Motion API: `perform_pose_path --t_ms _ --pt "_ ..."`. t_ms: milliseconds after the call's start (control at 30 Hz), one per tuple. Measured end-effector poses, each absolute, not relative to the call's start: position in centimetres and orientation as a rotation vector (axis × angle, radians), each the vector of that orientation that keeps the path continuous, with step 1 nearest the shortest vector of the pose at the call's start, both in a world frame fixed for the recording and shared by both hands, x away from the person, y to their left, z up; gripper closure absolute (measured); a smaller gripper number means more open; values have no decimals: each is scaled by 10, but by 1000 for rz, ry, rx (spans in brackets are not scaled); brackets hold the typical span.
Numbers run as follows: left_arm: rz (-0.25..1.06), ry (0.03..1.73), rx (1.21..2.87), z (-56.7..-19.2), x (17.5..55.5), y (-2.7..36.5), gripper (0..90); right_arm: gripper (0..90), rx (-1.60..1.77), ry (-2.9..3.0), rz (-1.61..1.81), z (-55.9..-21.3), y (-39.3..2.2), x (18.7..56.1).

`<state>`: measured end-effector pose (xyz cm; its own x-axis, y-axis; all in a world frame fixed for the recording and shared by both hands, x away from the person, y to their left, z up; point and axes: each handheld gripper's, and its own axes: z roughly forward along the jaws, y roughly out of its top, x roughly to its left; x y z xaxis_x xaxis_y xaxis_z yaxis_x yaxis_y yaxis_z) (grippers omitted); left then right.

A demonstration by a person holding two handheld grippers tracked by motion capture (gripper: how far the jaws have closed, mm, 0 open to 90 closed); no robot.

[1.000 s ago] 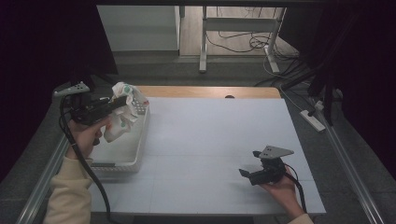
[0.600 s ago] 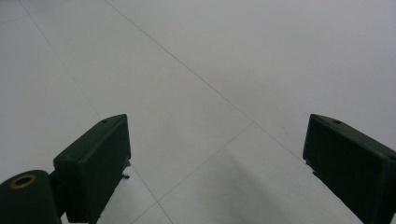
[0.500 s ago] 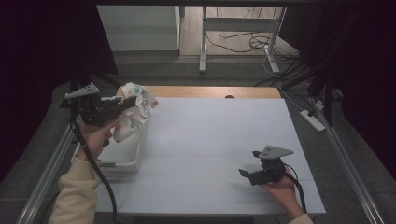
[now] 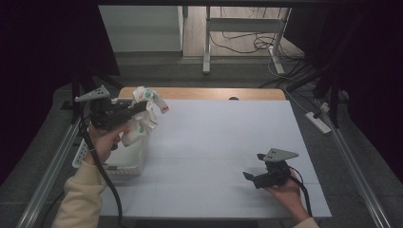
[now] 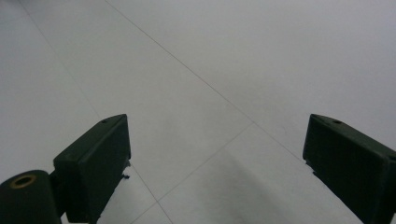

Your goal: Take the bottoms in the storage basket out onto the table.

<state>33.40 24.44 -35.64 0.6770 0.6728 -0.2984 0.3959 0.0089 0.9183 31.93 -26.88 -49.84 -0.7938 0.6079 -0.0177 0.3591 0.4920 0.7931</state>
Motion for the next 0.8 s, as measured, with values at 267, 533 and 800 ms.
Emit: perform_pose_path --t_ms 267,533,800 --pt "252 851 1604 -352 330 236 744 76 819 2445 1193 -499 -269 320" --pt "236 819 1637 -353 333 219 744 76 818 2444 1194 -498 -269 320" --pt "216 804 1651 -355 338 206 744 76 820 2443 1196 -498 -269 320"
